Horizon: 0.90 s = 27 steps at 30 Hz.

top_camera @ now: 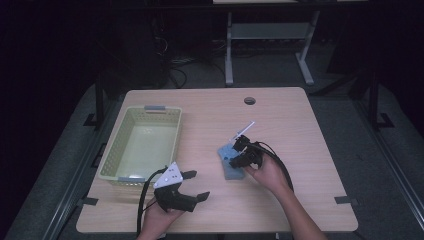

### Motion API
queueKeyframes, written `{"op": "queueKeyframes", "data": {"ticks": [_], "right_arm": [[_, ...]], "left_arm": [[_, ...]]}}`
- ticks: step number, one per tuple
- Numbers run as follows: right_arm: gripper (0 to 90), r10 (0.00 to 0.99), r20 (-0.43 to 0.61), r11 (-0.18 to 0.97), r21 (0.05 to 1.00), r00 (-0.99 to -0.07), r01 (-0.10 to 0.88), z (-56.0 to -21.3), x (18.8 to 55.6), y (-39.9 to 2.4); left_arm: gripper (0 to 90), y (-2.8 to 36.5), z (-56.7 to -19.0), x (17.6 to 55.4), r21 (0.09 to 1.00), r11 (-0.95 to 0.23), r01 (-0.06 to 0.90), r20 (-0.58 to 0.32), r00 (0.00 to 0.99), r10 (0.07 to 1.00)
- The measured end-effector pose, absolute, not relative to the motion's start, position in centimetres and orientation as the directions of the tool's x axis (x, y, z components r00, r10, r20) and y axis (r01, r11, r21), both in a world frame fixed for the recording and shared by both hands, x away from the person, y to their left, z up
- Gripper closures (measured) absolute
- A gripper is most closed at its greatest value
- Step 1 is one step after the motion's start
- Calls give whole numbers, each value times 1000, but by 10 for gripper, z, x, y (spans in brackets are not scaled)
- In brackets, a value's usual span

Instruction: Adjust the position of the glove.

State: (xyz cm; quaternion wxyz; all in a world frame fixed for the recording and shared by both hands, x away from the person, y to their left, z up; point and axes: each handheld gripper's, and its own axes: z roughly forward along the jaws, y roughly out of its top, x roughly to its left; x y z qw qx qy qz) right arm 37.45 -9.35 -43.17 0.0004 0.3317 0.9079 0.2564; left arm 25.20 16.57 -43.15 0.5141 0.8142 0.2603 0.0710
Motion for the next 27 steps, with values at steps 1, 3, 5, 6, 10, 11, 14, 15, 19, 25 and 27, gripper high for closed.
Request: {"op": "queueKeyframes", "data": {"ticks": [1, 3, 5, 6, 10, 11, 14, 15, 19, 25, 27], "right_arm": [[803, 602, 173, 649, 461, -779, 604, -434, 374, -93], [808, 599, 167, 653, 463, -783, 599, -438, 373, -92], [807, 602, 168, 649, 467, -781, 601, -439, 373, -92], [786, 606, 179, 639, 471, -775, 608, -439, 373, -93], [608, 614, 198, 607, 500, -764, 617, -434, 372, -100], [581, 617, 199, 600, 507, -761, 619, -433, 371, -101], [480, 634, 203, 575, 522, -746, 630, -431, 367, -107], [453, 641, 210, 563, 526, -739, 638, -431, 367, -109], [393, 659, 214, 525, 555, -721, 645, -428, 363, -116], [317, 678, 256, 476, 562, -689, 677, -427, 360, -125], [280, 684, 288, 446, 561, -670, 697, -428, 359, -133]], "left_arm": [[213, 166, -431, 252, 874, -336, 351, -152, 854, 497], [209, 163, -431, 255, 857, -343, 384, -178, 845, 504], [210, 162, -432, 255, 856, -340, 390, -183, 843, 506], [210, 160, -432, 257, 852, -336, 402, -194, 837, 511], [206, 154, -434, 261, 842, -337, 421, -205, 828, 523], [199, 152, -435, 262, 838, -343, 425, -204, 826, 526], [175, 147, -435, 265, 838, -328, 437, -213, 814, 541], [163, 147, -435, 266, 837, -324, 441, -218, 812, 542], [138, 143, -435, 273, 835, -277, 476, -273, 794, 543], [133, 132, -437, 281, 814, -250, 524, -316, 760, 568], [134, 128, -439, 287, 792, -237, 563, -360, 743, 564]]}}
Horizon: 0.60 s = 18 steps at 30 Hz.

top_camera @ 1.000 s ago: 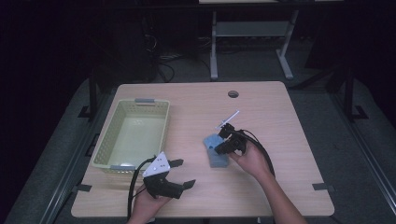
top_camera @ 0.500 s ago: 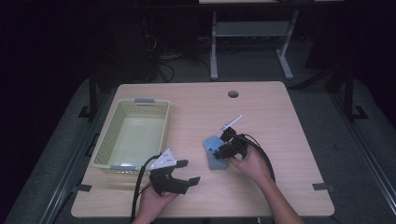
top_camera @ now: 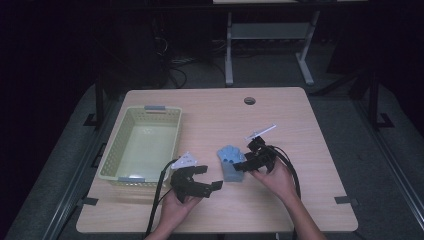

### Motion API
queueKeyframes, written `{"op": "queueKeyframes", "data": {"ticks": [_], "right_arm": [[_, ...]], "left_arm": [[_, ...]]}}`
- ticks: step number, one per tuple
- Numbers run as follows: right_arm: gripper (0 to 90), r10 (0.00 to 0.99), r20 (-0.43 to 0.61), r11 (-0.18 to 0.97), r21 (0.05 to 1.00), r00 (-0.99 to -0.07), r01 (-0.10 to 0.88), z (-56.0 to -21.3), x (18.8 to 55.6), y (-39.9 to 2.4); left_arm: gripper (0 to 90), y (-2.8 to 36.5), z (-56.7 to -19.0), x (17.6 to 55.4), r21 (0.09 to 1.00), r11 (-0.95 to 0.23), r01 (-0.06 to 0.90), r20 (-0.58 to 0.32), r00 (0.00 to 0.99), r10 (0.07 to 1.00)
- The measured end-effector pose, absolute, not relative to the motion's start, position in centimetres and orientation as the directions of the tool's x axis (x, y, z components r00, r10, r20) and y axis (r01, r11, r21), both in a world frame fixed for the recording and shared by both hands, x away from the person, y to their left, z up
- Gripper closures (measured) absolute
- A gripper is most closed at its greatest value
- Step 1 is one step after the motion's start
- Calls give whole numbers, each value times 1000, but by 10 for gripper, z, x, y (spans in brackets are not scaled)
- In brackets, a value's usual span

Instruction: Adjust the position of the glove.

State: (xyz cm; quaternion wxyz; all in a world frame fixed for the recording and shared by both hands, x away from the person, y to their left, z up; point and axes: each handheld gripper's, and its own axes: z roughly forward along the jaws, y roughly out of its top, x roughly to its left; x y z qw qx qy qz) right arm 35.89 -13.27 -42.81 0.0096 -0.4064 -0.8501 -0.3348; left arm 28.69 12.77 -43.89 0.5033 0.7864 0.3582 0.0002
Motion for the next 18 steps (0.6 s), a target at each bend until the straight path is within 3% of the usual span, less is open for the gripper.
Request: {"op": "queueKeyframes", "data": {"ticks": [5, 9, 18], "right_arm": [[252, 692, 330, 398, 568, -642, 721, -425, 357, -142], [257, 695, 366, 354, 576, -619, 737, -422, 356, -149], [289, 708, 429, 284, 554, -561, 782, -438, 355, -159]], "left_arm": [[150, 125, -440, 298, 770, -195, 607, -413, 708, 572], [232, 118, -439, 308, 734, -181, 654, -450, 669, 592], [275, 107, -446, 323, 653, -145, 743, -524, 582, 622]]}}
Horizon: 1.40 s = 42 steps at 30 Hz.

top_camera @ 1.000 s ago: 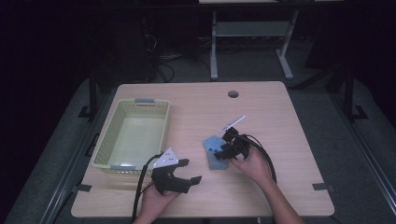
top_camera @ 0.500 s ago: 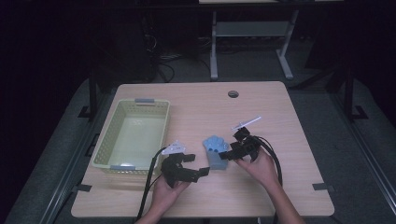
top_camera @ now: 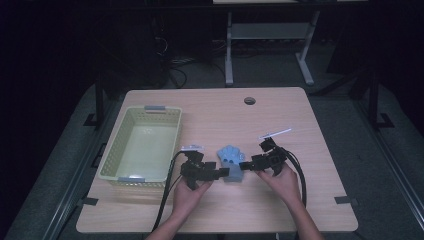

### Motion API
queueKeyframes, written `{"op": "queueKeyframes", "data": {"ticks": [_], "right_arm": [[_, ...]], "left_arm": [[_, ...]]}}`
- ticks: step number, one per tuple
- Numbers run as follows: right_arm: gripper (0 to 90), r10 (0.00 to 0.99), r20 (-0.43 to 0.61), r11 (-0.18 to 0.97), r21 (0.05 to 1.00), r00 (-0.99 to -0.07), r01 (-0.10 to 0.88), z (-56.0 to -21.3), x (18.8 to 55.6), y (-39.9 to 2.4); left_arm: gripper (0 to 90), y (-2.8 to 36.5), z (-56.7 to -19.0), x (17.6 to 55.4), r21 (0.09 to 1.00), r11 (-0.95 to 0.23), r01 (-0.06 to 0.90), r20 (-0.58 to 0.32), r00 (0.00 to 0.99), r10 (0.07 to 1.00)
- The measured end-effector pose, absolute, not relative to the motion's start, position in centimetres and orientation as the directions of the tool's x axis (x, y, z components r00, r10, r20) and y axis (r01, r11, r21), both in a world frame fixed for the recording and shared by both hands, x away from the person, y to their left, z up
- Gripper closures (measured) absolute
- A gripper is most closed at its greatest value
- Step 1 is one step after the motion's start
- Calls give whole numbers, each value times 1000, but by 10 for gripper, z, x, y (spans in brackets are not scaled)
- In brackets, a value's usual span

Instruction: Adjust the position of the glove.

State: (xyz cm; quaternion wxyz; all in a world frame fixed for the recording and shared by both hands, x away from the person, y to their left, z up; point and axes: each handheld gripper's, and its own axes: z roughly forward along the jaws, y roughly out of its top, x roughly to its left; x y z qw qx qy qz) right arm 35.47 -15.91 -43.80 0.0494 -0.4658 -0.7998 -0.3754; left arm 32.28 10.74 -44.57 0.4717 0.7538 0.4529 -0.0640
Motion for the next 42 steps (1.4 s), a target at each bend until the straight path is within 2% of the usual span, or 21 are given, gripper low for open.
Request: {"op": "queueKeyframes", "data": {"ticks": [5, 10, 18, 25, 35, 42], "right_arm": [[322, 701, 465, 262, 536, -540, 802, -445, 355, -159], [376, 686, 519, 218, 522, -510, 825, -452, 354, -158], [425, 681, 531, 212, 516, -504, 830, -456, 356, -153], [460, 692, 532, 214, 494, -488, 843, -460, 356, -150], [536, 702, 543, 208, 462, -461, 862, -463, 355, -145], [597, 685, 566, 172, 485, -458, 857, -470, 352, -149]], "left_arm": [[289, 105, -454, 330, 587, -96, 804, -601, 512, 613], [329, 102, -459, 332, 567, -97, 818, -608, 496, 620], [379, 102, -469, 338, 497, -72, 865, -657, 429, 619], [388, 99, -473, 339, 485, -70, 872, -669, 421, 613], [482, 98, -477, 340, 472, -70, 879, -681, 414, 604], [545, 97, -480, 339, 458, -65, 886, -699, 404, 589]]}}
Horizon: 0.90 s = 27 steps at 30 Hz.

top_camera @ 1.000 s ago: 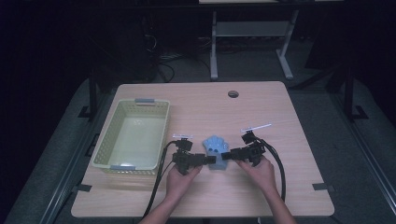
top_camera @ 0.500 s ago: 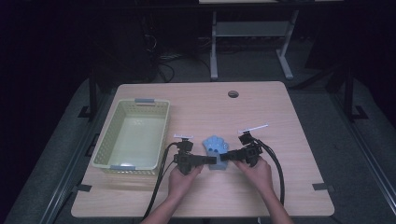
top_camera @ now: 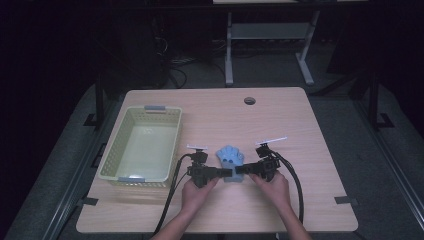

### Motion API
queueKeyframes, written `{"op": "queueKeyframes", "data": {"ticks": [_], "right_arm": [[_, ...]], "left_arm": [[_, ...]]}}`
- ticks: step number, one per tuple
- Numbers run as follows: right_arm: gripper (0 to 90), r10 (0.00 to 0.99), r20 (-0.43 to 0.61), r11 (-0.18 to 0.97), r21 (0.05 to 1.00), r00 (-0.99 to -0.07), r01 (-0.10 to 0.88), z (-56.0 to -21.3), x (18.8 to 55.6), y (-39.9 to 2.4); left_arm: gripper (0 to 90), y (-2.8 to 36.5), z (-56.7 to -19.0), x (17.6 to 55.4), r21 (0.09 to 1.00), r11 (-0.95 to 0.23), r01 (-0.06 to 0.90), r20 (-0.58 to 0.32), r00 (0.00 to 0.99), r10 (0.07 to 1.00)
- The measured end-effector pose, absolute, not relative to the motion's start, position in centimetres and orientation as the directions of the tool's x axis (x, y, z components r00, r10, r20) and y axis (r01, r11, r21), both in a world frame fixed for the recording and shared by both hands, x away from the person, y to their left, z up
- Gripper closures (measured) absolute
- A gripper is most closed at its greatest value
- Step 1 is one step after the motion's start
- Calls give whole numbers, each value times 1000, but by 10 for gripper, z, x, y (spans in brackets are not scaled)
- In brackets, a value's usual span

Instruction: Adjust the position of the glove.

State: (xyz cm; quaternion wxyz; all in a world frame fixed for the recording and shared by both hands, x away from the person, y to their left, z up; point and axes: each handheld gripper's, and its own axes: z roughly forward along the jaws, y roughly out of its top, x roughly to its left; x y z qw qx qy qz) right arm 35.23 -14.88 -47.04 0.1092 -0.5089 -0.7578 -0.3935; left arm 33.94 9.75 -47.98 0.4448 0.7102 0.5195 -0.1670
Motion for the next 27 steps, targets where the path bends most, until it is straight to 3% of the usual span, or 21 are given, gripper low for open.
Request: {"op": "queueKeyframes", "data": {"ticks": [12, 27], "right_arm": [[685, 653, 617, 154, 459, -439, 875, -474, 353, -146], [770, 629, 628, 142, 486, -458, 862, -472, 353, -147]], "left_arm": [[662, 99, -486, 346, 407, -37, 912, -747, 357, 561], [699, 101, -486, 351, 414, -56, 908, -752, 376, 541]]}}
